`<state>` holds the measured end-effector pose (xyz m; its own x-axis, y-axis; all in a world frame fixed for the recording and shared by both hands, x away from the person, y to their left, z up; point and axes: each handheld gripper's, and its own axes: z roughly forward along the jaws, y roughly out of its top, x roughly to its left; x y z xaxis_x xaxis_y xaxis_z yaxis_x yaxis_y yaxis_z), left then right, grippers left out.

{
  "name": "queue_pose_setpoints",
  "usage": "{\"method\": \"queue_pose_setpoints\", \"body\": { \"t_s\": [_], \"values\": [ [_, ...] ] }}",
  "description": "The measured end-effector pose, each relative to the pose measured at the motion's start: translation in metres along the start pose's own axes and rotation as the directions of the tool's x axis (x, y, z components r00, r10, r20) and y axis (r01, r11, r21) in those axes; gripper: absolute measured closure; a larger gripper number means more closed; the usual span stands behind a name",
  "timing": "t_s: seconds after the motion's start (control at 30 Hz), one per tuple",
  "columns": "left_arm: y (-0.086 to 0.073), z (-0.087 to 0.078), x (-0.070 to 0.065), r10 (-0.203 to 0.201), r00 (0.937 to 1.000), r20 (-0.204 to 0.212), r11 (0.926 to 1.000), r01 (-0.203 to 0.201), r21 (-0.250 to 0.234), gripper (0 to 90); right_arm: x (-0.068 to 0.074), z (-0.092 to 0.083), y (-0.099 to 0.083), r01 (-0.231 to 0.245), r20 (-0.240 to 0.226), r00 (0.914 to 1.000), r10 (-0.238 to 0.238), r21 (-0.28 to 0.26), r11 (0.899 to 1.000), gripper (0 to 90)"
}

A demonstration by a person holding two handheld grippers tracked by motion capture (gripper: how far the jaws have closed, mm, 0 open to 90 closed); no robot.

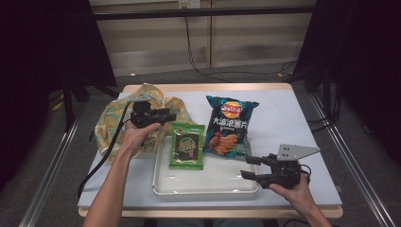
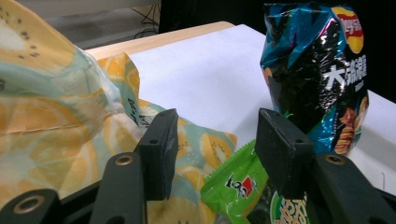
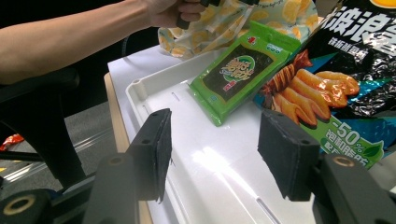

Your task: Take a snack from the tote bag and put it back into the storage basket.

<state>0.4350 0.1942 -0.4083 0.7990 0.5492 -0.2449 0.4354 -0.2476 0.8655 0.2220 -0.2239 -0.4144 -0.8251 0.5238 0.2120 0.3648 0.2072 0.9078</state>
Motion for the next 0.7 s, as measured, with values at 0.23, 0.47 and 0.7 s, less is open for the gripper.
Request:
{"method": "queue_pose_setpoints", "body": {
  "t_s": [0.23,0.47,0.7],
  "values": [
    [0.009,-0.023,-0.006,0.035,0.9993,0.014,0.9993,-0.035,-0.014,47.6,0.000,-0.001,0.000,0.001,0.004,1.0000,-0.001,-0.002,1.000,44.9],
    [0.018,-0.042,-0.012,0.061,0.9979,0.022,0.9975,-0.060,-0.038,45.1,-0.002,-0.002,0.000,-0.004,0.011,0.9999,0.004,-0.003,1.000,44.9],
    [0.026,-0.072,-0.006,0.060,0.9982,-0.007,0.9962,-0.060,-0.063,48.4,-0.002,-0.003,-0.001,-0.005,0.009,0.9999,0.005,-0.004,1.000,45.0]
  ]
}}
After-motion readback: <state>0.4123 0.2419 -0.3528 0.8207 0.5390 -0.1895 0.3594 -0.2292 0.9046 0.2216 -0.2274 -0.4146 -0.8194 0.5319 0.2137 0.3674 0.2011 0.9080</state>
